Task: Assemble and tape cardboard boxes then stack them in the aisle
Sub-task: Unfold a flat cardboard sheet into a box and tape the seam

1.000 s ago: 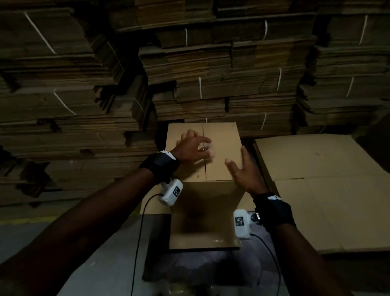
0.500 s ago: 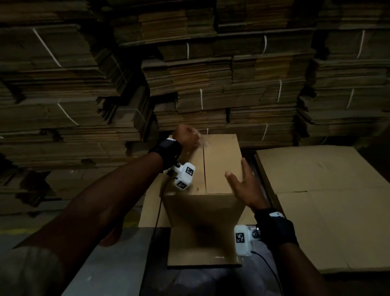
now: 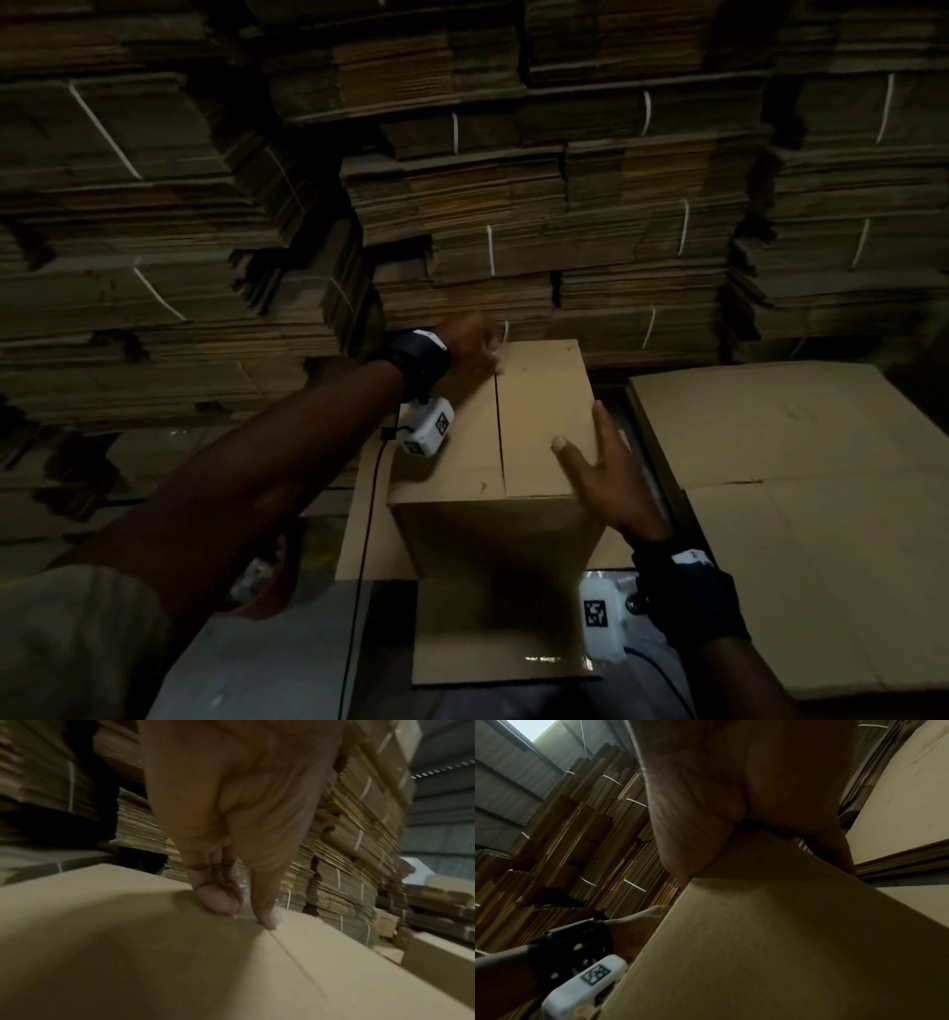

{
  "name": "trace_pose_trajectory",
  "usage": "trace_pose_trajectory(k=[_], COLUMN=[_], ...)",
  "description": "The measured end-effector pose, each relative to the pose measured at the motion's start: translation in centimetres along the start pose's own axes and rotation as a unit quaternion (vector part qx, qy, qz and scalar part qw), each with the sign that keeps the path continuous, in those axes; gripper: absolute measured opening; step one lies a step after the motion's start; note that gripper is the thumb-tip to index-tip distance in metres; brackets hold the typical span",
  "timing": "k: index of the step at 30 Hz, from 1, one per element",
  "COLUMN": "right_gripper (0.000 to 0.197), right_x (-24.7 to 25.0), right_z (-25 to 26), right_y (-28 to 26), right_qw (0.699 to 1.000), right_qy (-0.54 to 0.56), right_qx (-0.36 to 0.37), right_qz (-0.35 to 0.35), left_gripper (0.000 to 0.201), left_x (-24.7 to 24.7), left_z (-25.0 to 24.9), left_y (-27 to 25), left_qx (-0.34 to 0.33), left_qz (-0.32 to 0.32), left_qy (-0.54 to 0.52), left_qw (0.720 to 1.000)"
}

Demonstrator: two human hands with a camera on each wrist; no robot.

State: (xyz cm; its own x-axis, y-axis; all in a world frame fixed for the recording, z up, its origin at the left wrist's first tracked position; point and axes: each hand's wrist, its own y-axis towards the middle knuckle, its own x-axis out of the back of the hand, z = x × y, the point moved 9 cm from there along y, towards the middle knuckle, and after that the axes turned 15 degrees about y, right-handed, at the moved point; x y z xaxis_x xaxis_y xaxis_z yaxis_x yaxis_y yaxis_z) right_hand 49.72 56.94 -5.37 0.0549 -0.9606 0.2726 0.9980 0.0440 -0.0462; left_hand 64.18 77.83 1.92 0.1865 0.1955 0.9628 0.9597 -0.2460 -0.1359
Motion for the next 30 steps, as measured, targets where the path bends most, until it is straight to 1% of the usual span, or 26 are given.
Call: trace_pose_trajectory(k=[1, 4, 5, 7, 9, 11, 13, 15, 17, 18, 20, 22, 23, 24, 25, 27, 28, 30], right_gripper=[0.084, 0.083, 0.083, 0.082, 0.081, 0.082, 0.083, 0.083, 0.084, 0.084, 0.085, 0.086, 0.086, 0.085, 0.085, 0.085, 0.085, 0.084], right_x=[0.0, 0.1, 0.2, 0.2, 0.2, 0.1, 0.0, -0.1, 0.0, 0.0, 0.0, 0.0, 0.0, 0.0, -0.1, -0.1, -0.1, 0.0], right_z=[-0.1, -0.1, -0.1, -0.1, 0.0, 0.0, -0.2, -0.2, -0.1, -0.2, -0.3, -0.4, -0.4, -0.4, -0.3, -0.3, -0.3, -0.3], right_y=[0.0, -0.1, -0.1, -0.1, 0.0, 0.0, -0.1, 0.0, 0.1, 0.1, 0.2, 0.1, 0.1, 0.2, 0.2, 0.2, 0.2, 0.1], right_qw=[1.0, 1.0, 1.0, 1.0, 1.0, 1.0, 1.0, 1.0, 0.999, 0.999, 1.0, 1.0, 0.999, 0.999, 0.999, 0.999, 0.999, 0.999], right_qy=[0.001, 0.007, 0.009, 0.014, 0.017, 0.017, 0.018, 0.024, 0.03, 0.032, 0.026, 0.025, 0.029, 0.033, 0.035, 0.032, 0.033, 0.035], right_qx=[0.0, 0.005, 0.006, 0.006, 0.008, 0.009, 0.01, 0.009, 0.01, 0.01, 0.009, 0.009, 0.009, 0.008, 0.007, 0.004, 0.004, 0.005], right_qz=[0.0, -0.006, -0.01, -0.013, -0.014, -0.015, -0.013, -0.01, -0.013, -0.014, -0.014, -0.015, -0.015, -0.014, -0.014, -0.013, -0.014, -0.013], left_gripper=[0.011, 0.025, 0.028, 0.028, 0.021, 0.018, 0.022, 0.033, 0.032, 0.028, 0.024, 0.023, 0.022, 0.025, 0.032, 0.048, 0.05, 0.043], left_x=[0.5, 2.0, 2.1, 1.8, 1.2, 1.0, 1.1, 1.4, 1.0, 0.8, 0.8, 0.4, 0.4, 0.5, 0.5, -0.2, -0.3, -0.2], left_z=[0.4, 1.8, 2.0, 1.5, 0.6, -0.1, 0.3, 0.3, -0.3, -0.3, -0.4, -0.3, -0.2, -0.1, -0.2, -0.4, -0.4, 0.0], left_y=[0.5, 1.3, 1.5, 1.6, 1.8, 1.8, 2.1, 2.1, 2.3, 2.5, 2.8, 3.3, 3.5, 3.4, 3.2, 2.8, 2.8, 3.3], left_qx=[0.015, 0.082, 0.088, 0.076, 0.038, 0.004, -0.006, -0.028, -0.058, -0.063, -0.064, -0.063, -0.053, -0.045, -0.045, -0.066, -0.073, -0.048], left_qz=[-0.019, -0.094, -0.114, -0.126, -0.105, -0.074, -0.052, -0.024, 0.023, 0.033, 0.026, 0.032, 0.042, 0.05, 0.073, 0.136, 0.153, 0.153], left_qy=[-0.007, -0.033, -0.055, -0.075, -0.073, -0.051, -0.063, -0.08, -0.048, -0.02, 0.014, -0.013, -0.027, -0.022, 0.006, 0.079, 0.1, 0.083], left_qw=[1.0, 0.992, 0.988, 0.986, 0.991, 0.996, 0.997, 0.996, 0.997, 0.997, 0.998, 0.997, 0.997, 0.997, 0.996, 0.985, 0.981, 0.984])
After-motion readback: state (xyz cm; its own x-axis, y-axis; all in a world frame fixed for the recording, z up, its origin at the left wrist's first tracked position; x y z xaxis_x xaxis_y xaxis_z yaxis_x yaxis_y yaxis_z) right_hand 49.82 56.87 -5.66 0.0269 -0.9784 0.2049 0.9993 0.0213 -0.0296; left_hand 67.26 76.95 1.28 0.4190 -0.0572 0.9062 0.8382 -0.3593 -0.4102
